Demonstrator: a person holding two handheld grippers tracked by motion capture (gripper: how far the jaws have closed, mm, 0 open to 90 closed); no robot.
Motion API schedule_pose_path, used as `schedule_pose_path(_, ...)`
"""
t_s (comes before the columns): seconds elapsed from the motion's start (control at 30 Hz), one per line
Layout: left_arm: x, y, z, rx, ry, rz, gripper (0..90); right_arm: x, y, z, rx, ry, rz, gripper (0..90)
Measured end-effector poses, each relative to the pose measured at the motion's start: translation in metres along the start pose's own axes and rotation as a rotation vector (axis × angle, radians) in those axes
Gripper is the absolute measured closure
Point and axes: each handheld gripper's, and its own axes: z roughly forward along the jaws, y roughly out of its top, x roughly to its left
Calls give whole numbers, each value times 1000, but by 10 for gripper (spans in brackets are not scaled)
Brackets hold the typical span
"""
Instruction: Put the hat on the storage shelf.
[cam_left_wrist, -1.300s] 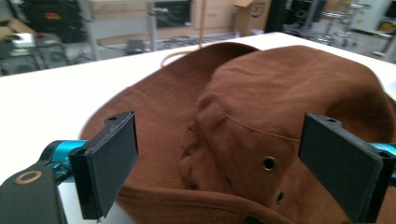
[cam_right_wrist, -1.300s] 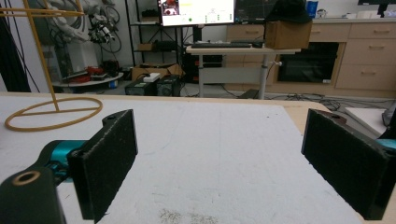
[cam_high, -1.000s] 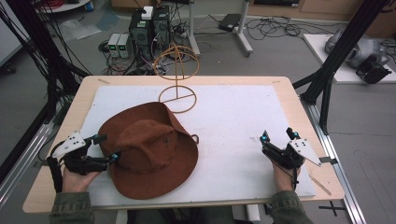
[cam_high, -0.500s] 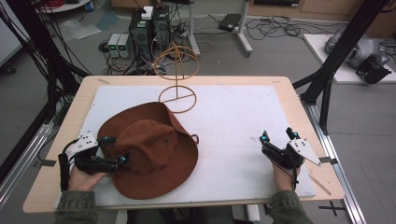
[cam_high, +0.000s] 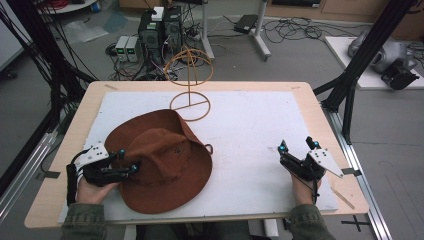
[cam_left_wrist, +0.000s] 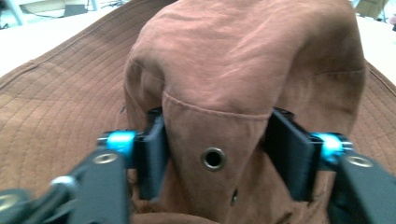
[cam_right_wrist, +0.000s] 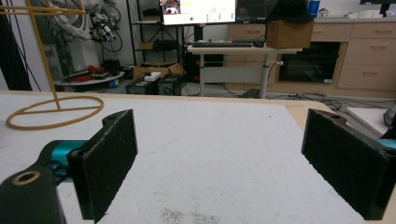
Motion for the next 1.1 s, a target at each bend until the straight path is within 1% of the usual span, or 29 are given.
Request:
schedule_pose_path(0.03,0,0,0,-9,-3,-7,500,0,0,0,-2,1,-4,98)
schedule_pose_path(0.07,1,-1,-1,-12,-11,-12,555,0,0,0,-1,1,-6,98)
schedule_pose_path(0.1,1,-1,0,-15,-15,-18,555,0,0,0,-1,1,-6,98)
schedule_pose_path(0.13,1,-2,-1,-11,-11,-17,621,0,0,0,-3,2,-7,98)
schedule_pose_path(0.17,1,-3,0,-10,-7,-14,621,0,0,0,-3,2,-7,98)
schedule_pose_path(0.2,1,-3,0,-10,-2,-4,691,0,0,0,-2,2,-8,98)
schedule_pose_path(0.27,-1,-3,0,-2,5,8,769,0,0,0,-2,2,-10,98)
schedule_pose_path(0.3,-1,-3,0,4,7,15,769,0,0,0,-2,2,-10,98)
schedule_pose_path(0.33,-1,-3,0,12,10,16,831,0,0,0,-2,2,-9,98)
schedule_pose_path(0.37,-1,-4,0,15,14,17,831,0,0,0,-2,2,-9,98)
schedule_pose_path(0.43,-1,-3,0,14,14,15,863,0,0,0,-2,2,-11,98)
schedule_pose_path(0.5,-1,-3,0,5,8,1,876,0,0,0,-1,2,-13,98)
schedule_pose_path(0.53,-2,-3,0,1,15,14,883,0,0,0,1,2,-10,98)
schedule_pose_path(0.6,-2,-3,0,0,14,21,886,1,0,0,0,1,-9,98)
schedule_pose_path(0.63,-3,-3,0,-5,19,21,886,1,0,0,1,2,-8,98)
schedule_pose_path(0.67,-3,-3,-1,-9,15,19,887,0,0,1,-5,2,-19,98)
schedule_pose_path(0.73,-3,-3,-1,-16,15,18,887,1,0,1,0,5,-12,98)
schedule_pose_path(0.8,-5,-2,-2,-24,16,32,886,1,0,1,1,5,-13,98)
schedule_pose_path(0.83,-5,-2,-3,-31,17,33,886,1,0,1,1,5,-13,98)
schedule_pose_path(0.87,-5,-1,-4,-42,8,28,886,1,0,1,0,5,-16,98)
schedule_pose_path(0.9,-5,-1,-5,-68,-11,13,886,1,0,1,-1,6,-16,98)
schedule_pose_path(0.93,-5,-1,-5,-68,-11,13,886,1,0,1,0,5,-18,98)
schedule_pose_path(0.97,-6,0,-7,-81,-17,15,886,1,0,1,0,5,-18,98)
schedule_pose_path(1.1,-8,3,-10,-133,-6,3,886,1,-1,1,0,5,-17,98)
